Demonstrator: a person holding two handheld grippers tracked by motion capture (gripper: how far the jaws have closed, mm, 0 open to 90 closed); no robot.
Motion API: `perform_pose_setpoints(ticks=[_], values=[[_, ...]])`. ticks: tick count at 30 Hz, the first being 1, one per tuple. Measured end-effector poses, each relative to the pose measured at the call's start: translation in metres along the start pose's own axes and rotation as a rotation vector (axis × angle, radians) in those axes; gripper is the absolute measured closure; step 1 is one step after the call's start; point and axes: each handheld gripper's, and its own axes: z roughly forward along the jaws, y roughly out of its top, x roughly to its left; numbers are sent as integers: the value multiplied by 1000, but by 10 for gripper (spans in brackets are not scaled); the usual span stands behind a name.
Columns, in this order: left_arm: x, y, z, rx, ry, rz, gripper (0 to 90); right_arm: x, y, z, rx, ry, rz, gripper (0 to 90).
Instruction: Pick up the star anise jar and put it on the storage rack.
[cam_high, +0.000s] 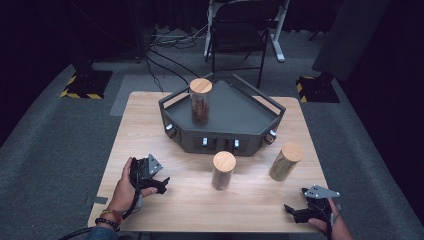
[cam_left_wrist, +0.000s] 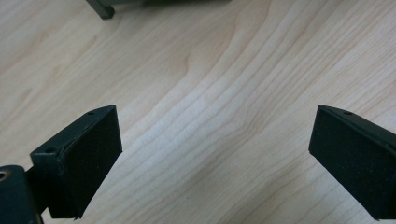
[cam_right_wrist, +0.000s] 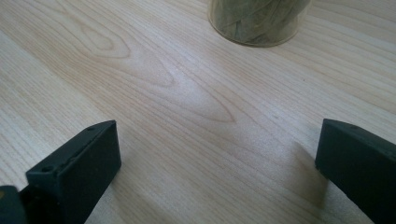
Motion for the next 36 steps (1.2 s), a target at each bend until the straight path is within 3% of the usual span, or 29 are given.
perform_pose_setpoints(ticks=[13,20,25,36], values=[[1,-22,10,31,-30,-41,21,0,0,0,0,0,0,0],[6,-35,8,2,-75,-122,21,0,0,0,0,0,0,0],[13,-45,11,-27,-129,-205,14,0,0,0,0,0,0,0],[14,-46,11,-35,-137,-198,0,0,0,0,0,0,0,0]])
